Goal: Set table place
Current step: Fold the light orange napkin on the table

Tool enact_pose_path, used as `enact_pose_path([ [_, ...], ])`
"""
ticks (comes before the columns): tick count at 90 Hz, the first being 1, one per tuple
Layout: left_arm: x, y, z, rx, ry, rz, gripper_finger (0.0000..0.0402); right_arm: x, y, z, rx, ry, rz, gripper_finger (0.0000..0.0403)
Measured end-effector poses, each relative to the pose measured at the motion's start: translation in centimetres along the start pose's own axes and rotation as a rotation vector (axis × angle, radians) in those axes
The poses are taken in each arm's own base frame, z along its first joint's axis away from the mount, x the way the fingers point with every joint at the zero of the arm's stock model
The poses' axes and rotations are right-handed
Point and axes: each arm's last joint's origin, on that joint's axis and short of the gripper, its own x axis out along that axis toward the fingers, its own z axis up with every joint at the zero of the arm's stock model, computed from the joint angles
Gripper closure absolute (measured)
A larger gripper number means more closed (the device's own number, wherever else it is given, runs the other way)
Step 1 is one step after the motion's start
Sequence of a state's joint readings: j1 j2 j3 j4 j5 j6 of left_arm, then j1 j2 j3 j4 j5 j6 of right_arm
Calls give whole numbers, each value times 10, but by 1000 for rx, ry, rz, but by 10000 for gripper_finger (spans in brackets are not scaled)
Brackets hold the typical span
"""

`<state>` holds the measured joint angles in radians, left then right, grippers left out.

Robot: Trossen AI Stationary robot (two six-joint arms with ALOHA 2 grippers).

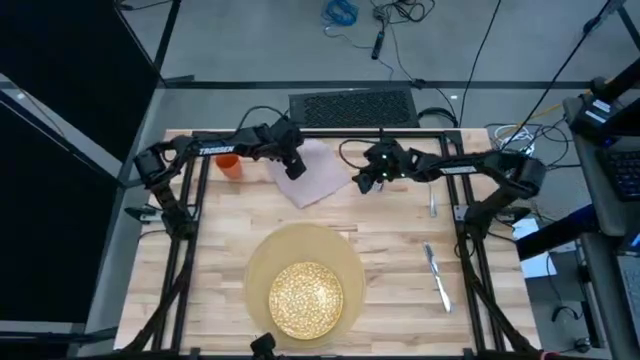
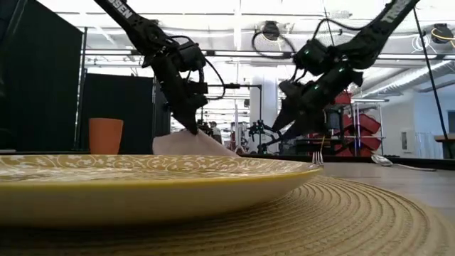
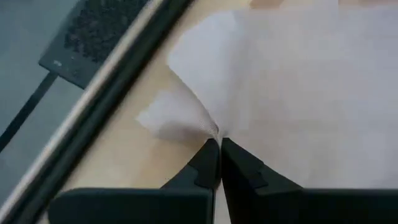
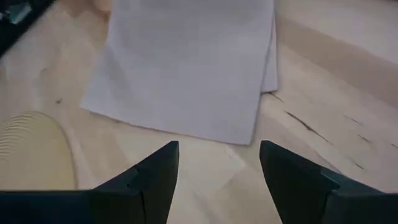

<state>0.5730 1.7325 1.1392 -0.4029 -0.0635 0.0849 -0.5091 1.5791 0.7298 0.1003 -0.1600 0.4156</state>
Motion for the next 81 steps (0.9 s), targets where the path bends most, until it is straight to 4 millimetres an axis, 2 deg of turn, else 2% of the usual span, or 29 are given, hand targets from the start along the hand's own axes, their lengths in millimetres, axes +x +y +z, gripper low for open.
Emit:
enact_pose_path([
  [16, 0, -3, -1, 15, 7, -8, 401, 24, 1, 4, 4, 59, -20, 193],
  [32, 0, -2, -1, 13, 15, -6, 401, 37, -1, 7, 11, 127, -76, 193],
  [63, 0, -2, -3, 15, 33, -8, 401, 39, 0, 14, 32, 128, -113, 194],
  [81, 0, -2, -3, 16, 33, -9, 401, 39, 0, 14, 55, 139, -121, 221],
])
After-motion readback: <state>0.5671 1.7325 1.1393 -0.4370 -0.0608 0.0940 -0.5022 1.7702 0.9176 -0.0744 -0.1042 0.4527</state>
